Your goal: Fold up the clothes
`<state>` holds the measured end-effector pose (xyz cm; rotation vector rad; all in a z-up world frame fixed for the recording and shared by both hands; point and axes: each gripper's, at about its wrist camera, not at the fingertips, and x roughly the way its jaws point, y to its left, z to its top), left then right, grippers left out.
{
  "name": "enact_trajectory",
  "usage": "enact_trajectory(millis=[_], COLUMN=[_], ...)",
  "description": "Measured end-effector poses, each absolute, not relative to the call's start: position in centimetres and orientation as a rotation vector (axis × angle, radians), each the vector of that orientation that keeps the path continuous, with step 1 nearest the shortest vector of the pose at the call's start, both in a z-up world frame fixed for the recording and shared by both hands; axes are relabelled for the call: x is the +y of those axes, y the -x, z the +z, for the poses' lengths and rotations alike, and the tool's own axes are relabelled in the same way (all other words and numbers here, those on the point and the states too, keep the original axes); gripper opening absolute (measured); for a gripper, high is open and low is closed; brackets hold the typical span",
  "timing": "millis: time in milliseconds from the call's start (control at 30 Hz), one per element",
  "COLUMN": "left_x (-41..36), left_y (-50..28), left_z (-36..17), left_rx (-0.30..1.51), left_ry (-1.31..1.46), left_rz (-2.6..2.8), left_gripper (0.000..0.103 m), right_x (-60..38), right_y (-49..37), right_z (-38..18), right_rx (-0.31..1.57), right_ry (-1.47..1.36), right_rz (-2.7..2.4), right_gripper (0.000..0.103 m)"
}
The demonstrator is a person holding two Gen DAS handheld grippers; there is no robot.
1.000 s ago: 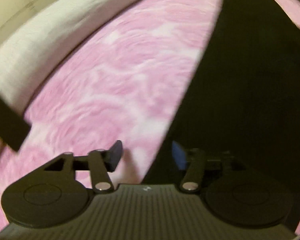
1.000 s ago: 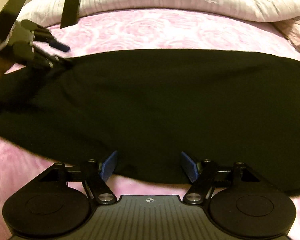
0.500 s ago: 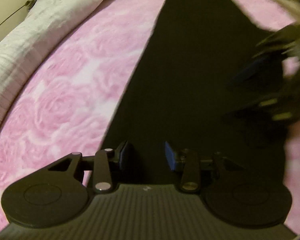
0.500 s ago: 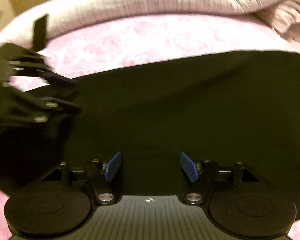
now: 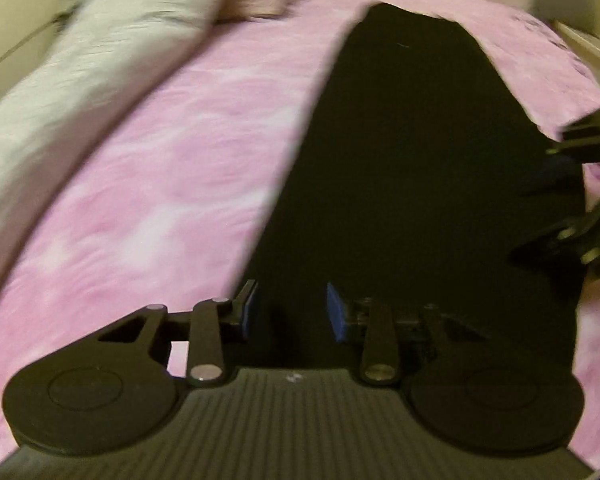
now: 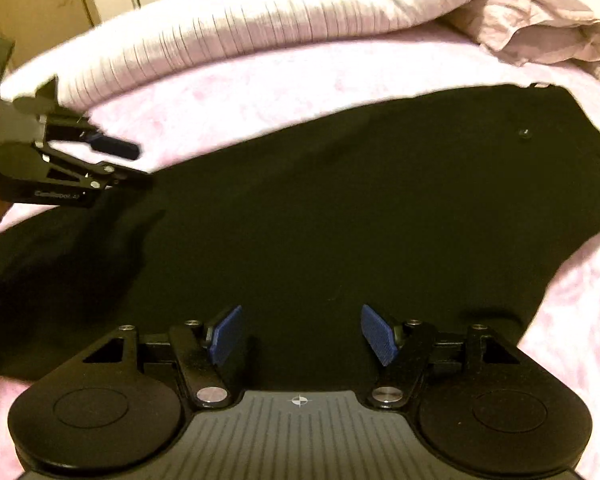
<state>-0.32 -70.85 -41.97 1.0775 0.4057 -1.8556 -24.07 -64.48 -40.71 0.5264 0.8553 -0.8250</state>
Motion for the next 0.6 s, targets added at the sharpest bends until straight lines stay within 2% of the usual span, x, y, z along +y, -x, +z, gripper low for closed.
enact_trajectory(millis=[67, 100, 167, 233, 500, 600], left_x=[-72.0, -72.7, -74.0, -75.1, -69.9, -64.9], left_y=[1.4, 0.9, -1.1, -2.9, -5.9, -6.3], left_z=[-43.8, -44.4, -44.4, -43.8, -35.6, -32.3], left_rx=[0.379, 0.389, 0.442, 0.504, 0.551, 0.607], left_ry=[-1.149, -1.141, -1.087, -1.06, -1.056, -1.012], left_rz=[-1.838, -1.821, -1.732, -1.63, -1.431, -1.338], left_gripper=[0.034, 0.044, 0.044, 0.04, 0.037, 0.042], right_x=[-64.8, -64.9, -65.2, -65.1, -64.4, -64.2], right_y=[25.0, 25.5, 26.4, 27.3, 30.0, 29.1], right_z=[-41.2, -41.4, -41.9, -41.2, -36.1, -32.9], right_rx=[0.869, 0.876, 0.889, 0.887, 0.867, 0.884], right_ry=[-0.511, -0.504, -0.489, -0.515, -0.652, -0.675], right_rz=[-0.821, -0.819, -0.814, -0.821, -0.875, -0.882], right_gripper=[0.069, 0.069, 0.069, 0.069, 0.071, 0.073])
